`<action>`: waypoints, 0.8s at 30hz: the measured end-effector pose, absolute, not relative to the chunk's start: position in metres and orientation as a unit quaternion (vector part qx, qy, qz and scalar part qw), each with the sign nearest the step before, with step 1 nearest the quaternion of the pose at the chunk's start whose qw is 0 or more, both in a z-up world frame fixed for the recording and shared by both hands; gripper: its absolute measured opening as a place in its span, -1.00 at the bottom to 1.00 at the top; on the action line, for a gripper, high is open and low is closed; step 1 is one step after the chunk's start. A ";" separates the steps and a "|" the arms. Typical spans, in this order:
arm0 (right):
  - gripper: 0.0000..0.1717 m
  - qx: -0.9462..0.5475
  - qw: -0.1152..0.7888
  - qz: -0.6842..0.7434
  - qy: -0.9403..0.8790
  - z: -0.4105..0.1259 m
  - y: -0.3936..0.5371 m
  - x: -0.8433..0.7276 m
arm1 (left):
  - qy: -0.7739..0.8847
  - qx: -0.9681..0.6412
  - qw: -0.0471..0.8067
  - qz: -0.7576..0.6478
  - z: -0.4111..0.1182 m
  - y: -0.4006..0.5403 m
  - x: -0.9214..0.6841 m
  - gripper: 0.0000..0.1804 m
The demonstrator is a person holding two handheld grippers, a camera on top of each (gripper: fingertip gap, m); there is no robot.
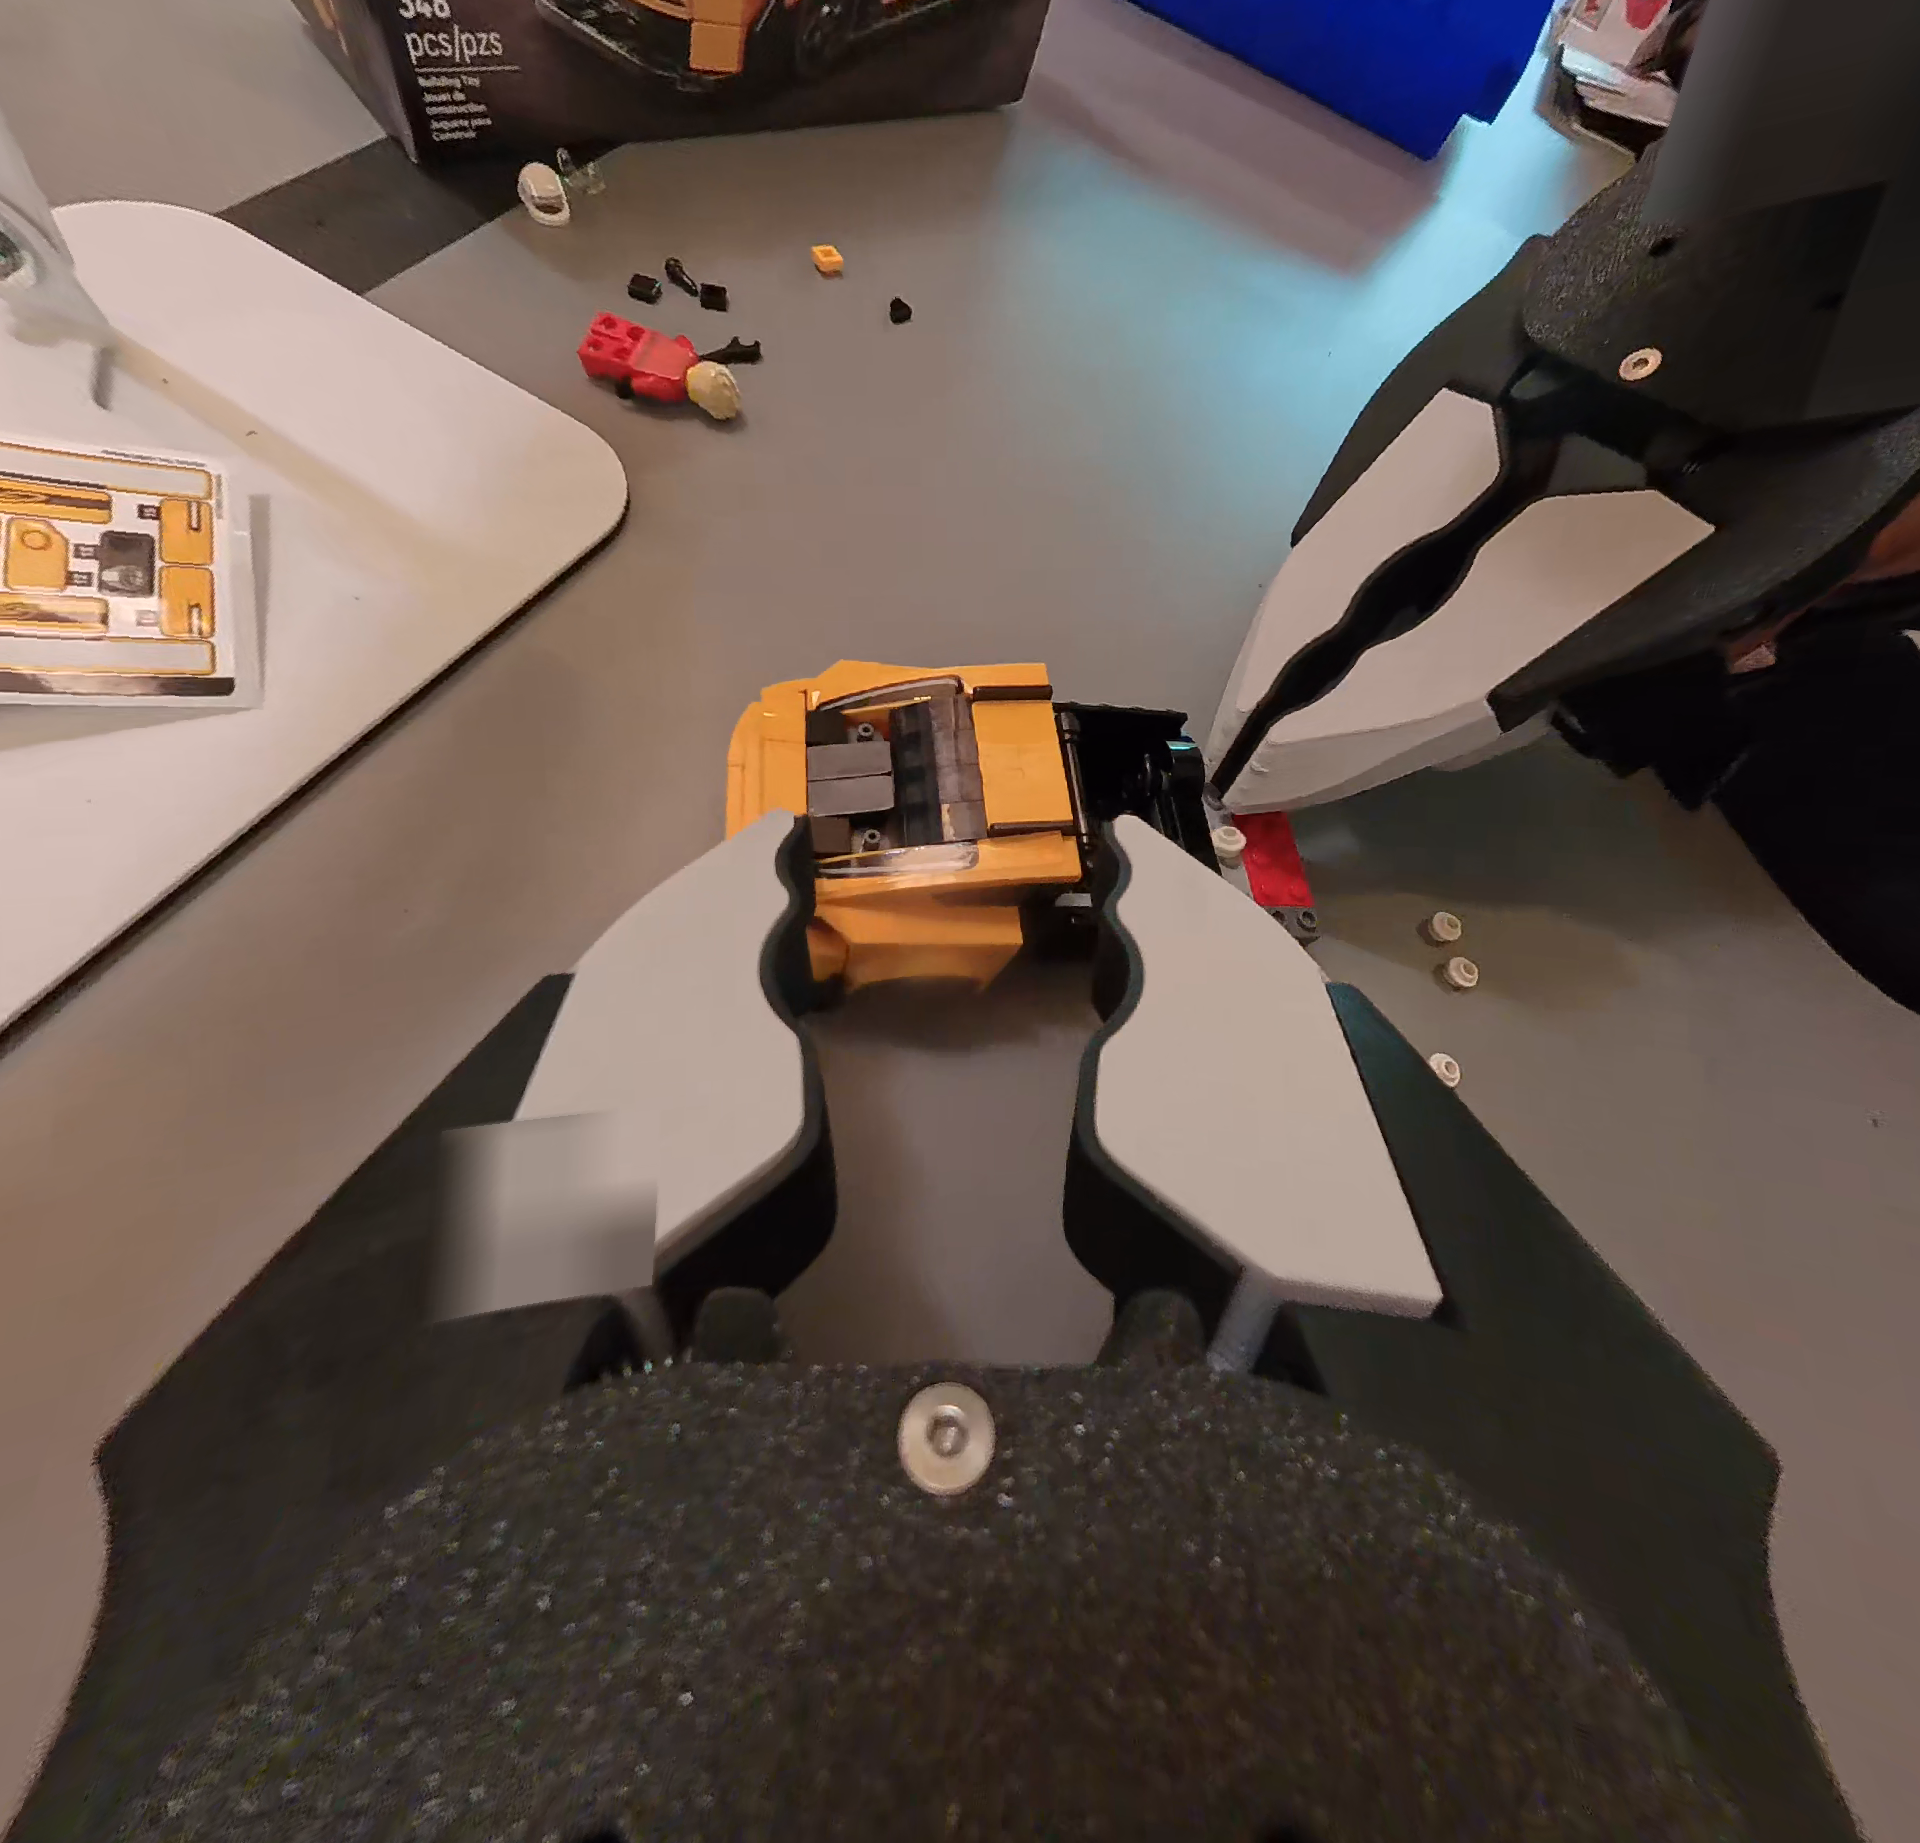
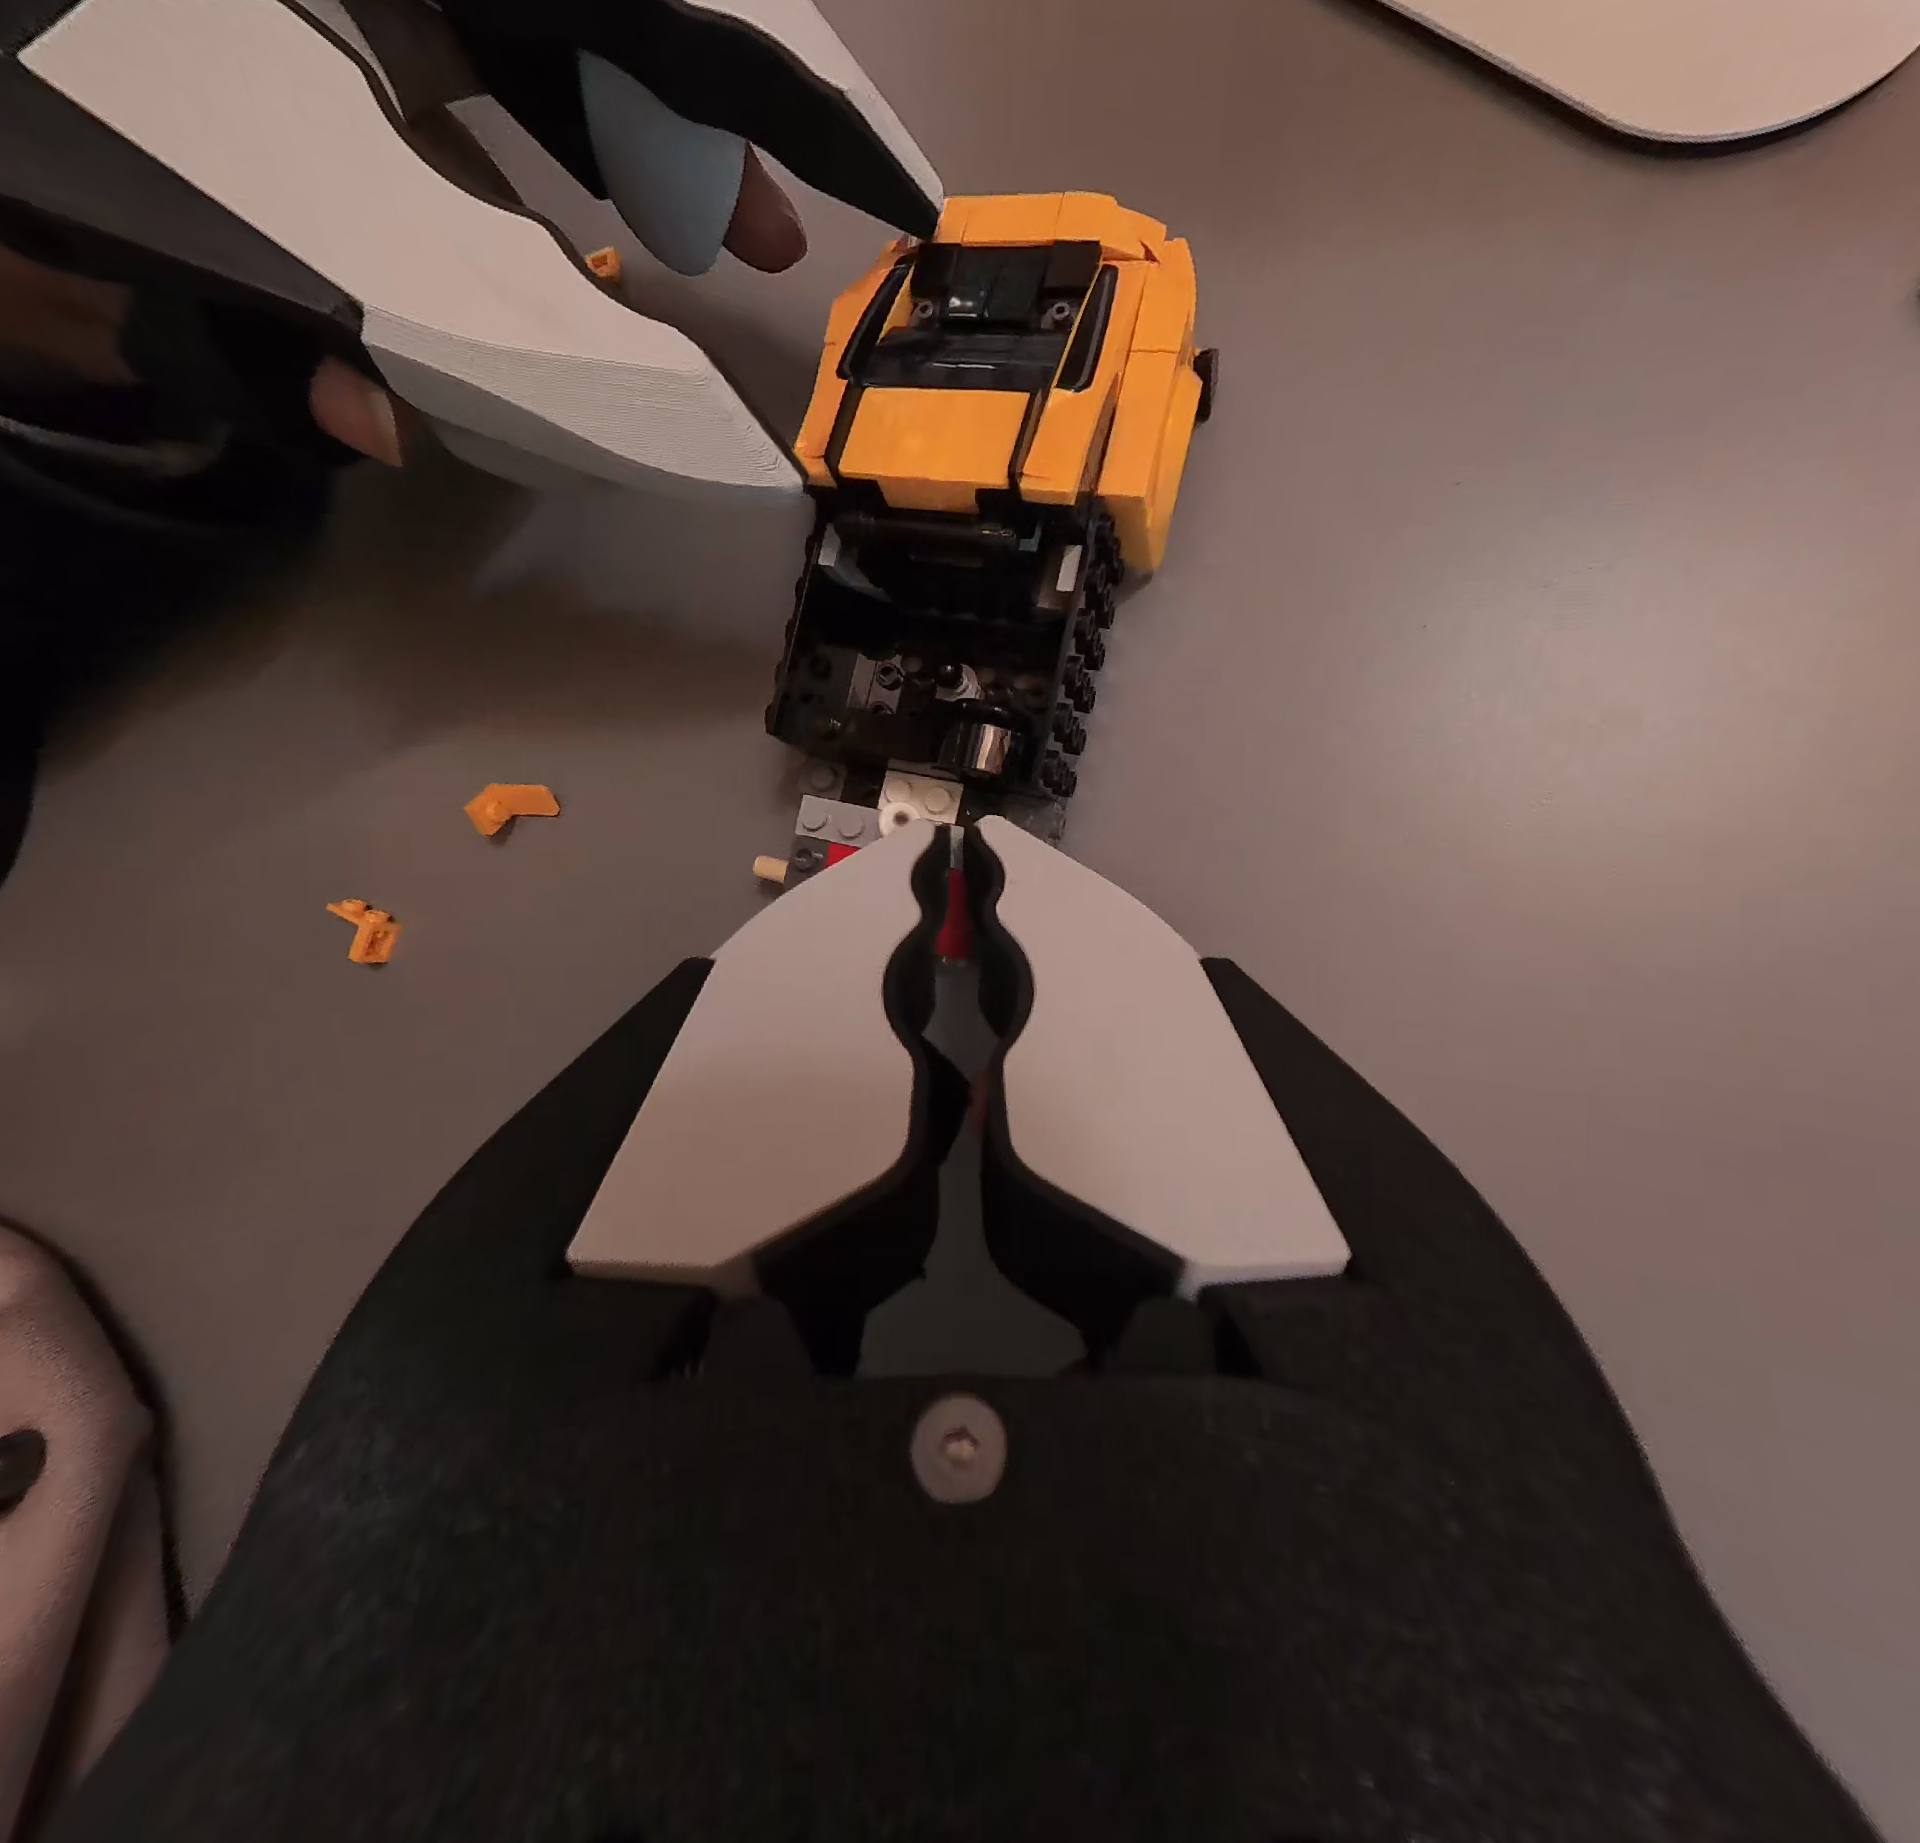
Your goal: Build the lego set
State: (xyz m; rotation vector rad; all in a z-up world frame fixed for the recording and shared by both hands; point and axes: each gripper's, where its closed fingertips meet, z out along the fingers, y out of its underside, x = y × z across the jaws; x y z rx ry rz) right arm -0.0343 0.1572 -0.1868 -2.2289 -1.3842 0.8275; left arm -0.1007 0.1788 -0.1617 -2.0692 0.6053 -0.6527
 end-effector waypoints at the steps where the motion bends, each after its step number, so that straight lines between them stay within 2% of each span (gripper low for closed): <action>1: -0.97 -0.793 0.197 0.296 -0.494 -0.186 0.157 -0.034 | 0.244 -0.829 0.430 -0.262 -0.162 0.178 -0.101 -0.43; 8: -0.92 -0.754 0.252 0.264 -0.546 -0.179 0.149 -0.033 | 0.245 -0.825 0.425 -0.280 -0.161 0.175 -0.100 -0.39; 16: -0.90 -0.752 0.230 0.272 -0.555 -0.187 0.147 -0.039 | 0.249 -0.825 0.421 -0.283 -0.162 0.170 -0.099 -0.40; 24: -0.96 -0.738 0.234 0.263 -0.576 -0.187 0.148 -0.039 | 0.249 -0.825 0.420 -0.285 -0.161 0.169 -0.105 -0.40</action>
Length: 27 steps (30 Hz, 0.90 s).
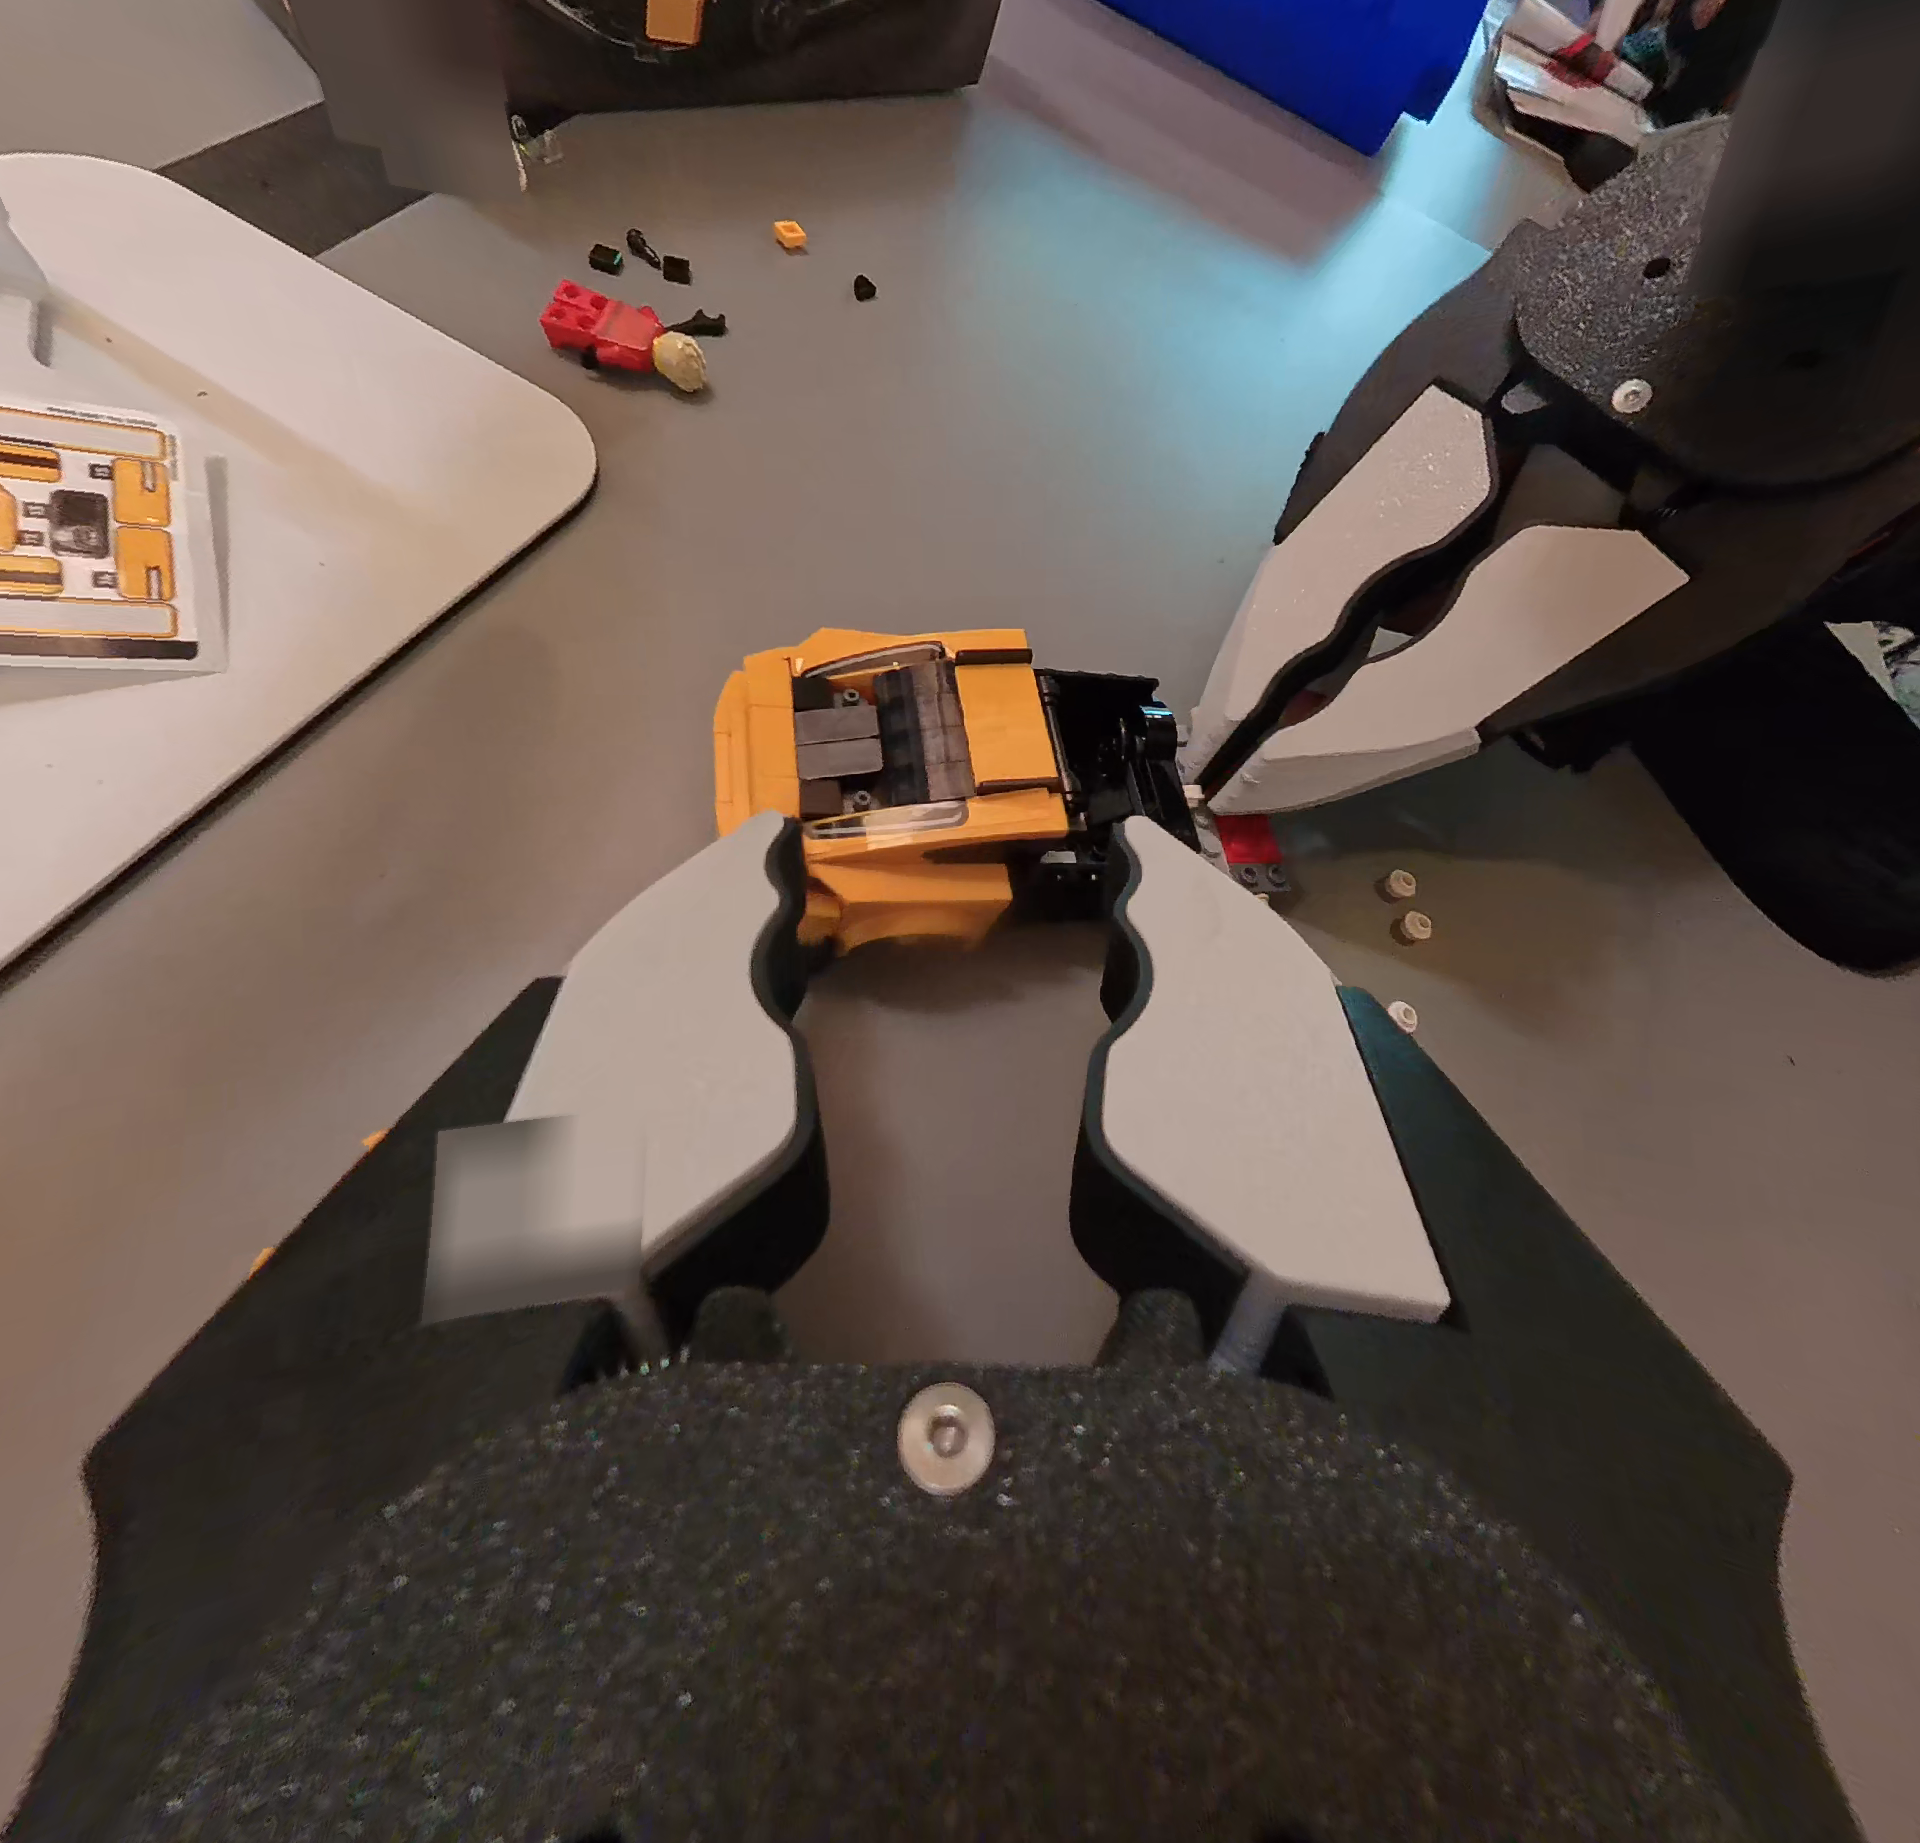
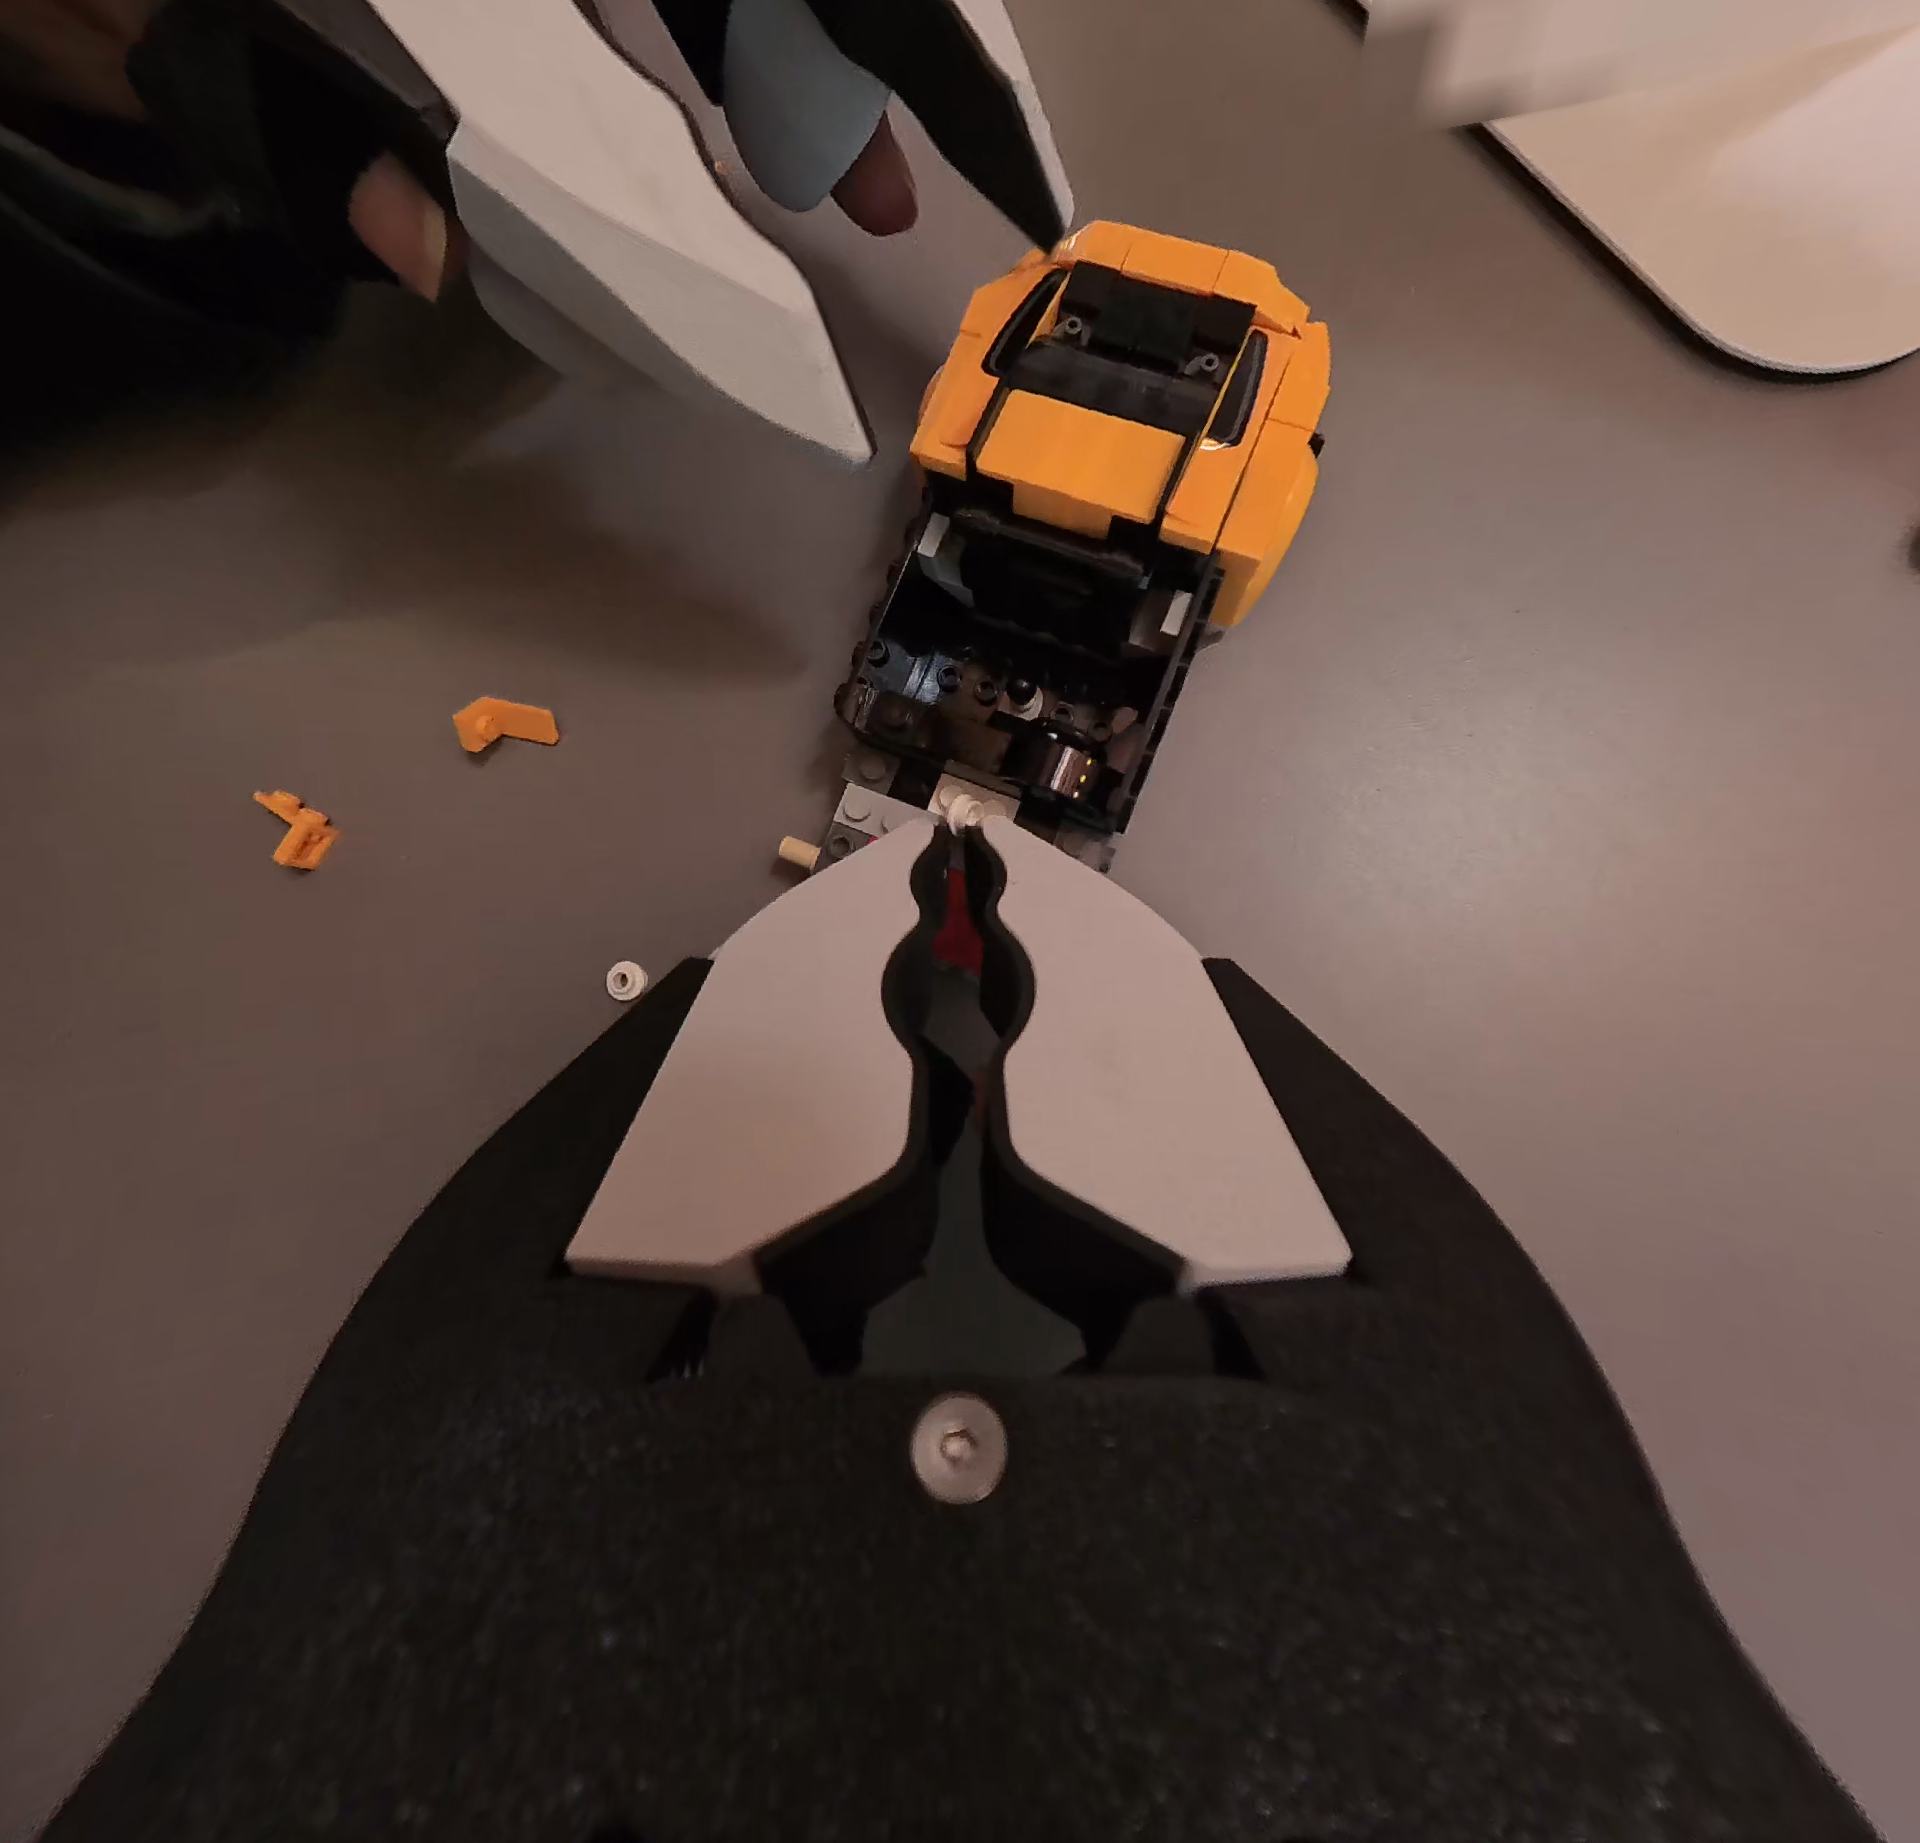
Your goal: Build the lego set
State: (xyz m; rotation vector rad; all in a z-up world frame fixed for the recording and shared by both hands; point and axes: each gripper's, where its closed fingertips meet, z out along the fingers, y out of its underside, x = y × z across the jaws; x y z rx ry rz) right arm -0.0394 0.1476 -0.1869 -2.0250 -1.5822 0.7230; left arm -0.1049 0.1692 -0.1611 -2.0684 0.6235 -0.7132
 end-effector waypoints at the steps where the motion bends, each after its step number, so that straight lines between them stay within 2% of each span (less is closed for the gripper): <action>1: -0.96 -0.737 0.235 0.264 -0.576 -0.187 0.147 -0.039 | 0.246 -0.825 0.422 -0.286 -0.160 0.170 -0.106 -0.39; 8: -0.95 -0.731 0.252 0.266 -0.575 -0.184 0.149 -0.037 | 0.238 -0.819 0.425 -0.303 -0.156 0.183 -0.110 -0.31; 13: -0.94 -0.724 0.263 0.252 -0.586 -0.186 0.151 -0.035 | 0.258 -0.824 0.392 -0.318 -0.166 0.184 -0.103 -0.24; 27: -0.88 -0.719 0.250 0.271 -0.589 -0.187 0.147 -0.040 | 0.267 -0.821 0.390 -0.319 -0.167 0.180 -0.104 -0.28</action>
